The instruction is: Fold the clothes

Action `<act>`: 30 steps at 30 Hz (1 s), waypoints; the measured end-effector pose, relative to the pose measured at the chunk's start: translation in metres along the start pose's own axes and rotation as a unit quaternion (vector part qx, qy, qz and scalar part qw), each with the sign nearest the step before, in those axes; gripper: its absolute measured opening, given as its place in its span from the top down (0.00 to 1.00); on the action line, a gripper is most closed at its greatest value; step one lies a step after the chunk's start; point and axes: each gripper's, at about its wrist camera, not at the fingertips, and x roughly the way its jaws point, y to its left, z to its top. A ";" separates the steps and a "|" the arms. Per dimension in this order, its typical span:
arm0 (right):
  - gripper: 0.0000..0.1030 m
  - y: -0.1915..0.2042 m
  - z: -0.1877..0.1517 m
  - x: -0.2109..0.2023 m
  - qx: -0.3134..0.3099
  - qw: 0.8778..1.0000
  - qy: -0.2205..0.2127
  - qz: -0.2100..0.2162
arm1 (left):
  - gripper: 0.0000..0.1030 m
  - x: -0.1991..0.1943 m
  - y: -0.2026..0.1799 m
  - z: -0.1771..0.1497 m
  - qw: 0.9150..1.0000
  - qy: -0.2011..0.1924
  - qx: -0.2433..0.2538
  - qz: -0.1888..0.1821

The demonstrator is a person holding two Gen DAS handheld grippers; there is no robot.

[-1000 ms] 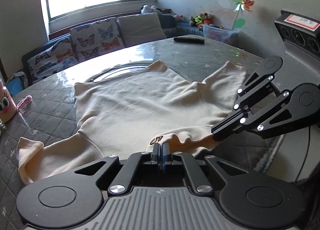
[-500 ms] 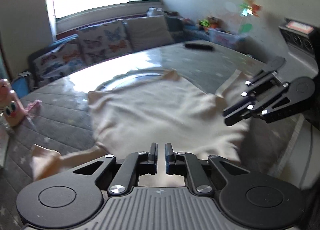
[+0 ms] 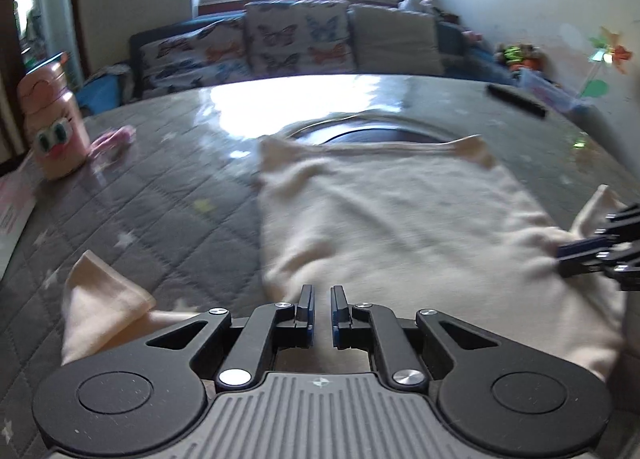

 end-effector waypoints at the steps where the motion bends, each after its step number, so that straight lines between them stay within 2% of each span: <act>1: 0.89 -0.001 0.000 -0.001 0.001 1.000 0.000 0.001 | 0.91 0.000 0.005 -0.001 1.000 0.003 -0.005 0.001; 6: 0.87 -0.004 0.007 -0.006 -0.004 1.000 -0.002 0.006 | 0.91 -0.006 0.010 0.001 1.000 0.001 -0.002 0.002; 8: 0.77 -0.008 0.013 -0.004 -0.002 1.000 -0.006 0.005 | 0.91 -0.005 0.007 0.006 1.000 -0.005 -0.002 0.000; 12: 0.76 -0.016 0.016 0.008 0.005 1.000 0.001 0.003 | 0.91 0.007 0.001 0.010 1.000 0.005 0.016 0.007; 17: 0.75 -0.024 0.021 0.008 0.004 1.000 0.001 0.004 | 0.89 0.016 0.008 0.016 1.000 0.013 0.010 0.013; 19: 0.72 -0.028 0.025 0.008 0.004 1.000 -0.002 -0.009 | 0.84 0.017 0.008 0.023 1.000 0.007 0.012 0.017; 21: 0.72 -0.039 0.032 0.011 0.016 1.000 -0.006 -0.019 | 0.72 0.019 0.007 0.030 1.000 0.002 0.014 0.020; 30: 0.72 -0.090 0.068 0.041 0.067 0.996 -0.030 -0.056 | 0.58 0.056 0.008 0.071 0.999 -0.005 -0.001 0.039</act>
